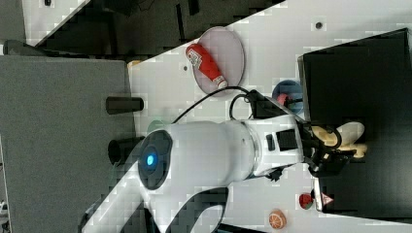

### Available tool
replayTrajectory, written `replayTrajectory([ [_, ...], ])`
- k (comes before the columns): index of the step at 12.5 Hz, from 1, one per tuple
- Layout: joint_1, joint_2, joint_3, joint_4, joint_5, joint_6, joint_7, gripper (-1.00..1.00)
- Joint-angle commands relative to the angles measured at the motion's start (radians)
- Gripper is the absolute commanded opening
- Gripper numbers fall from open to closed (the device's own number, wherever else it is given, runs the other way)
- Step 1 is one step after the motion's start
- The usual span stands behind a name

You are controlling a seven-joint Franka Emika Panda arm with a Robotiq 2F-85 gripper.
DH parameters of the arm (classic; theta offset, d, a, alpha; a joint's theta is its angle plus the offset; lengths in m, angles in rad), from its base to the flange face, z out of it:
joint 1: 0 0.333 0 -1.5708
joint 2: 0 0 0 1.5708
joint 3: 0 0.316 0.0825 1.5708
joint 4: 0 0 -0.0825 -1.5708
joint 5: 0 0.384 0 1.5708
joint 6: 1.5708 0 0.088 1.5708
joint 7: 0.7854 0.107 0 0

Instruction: Pick banana from table and place on oven.

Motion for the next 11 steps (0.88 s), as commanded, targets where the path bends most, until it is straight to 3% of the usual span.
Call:
replayTrajectory([
  [1, 0.038, -0.09, 0.04, 0.032, -0.023, -0.039, -0.02, 1.0],
  [3, 0.074, -0.173, 0.084, 0.031, -0.035, -0.132, 0.063, 1.0],
  [6, 0.118, -0.278, 0.212, 0.03, -0.041, -0.284, 0.353, 1.0],
  [11, 0.131, -0.371, 0.474, 0.03, -0.041, -0.367, 0.831, 1.0],
])
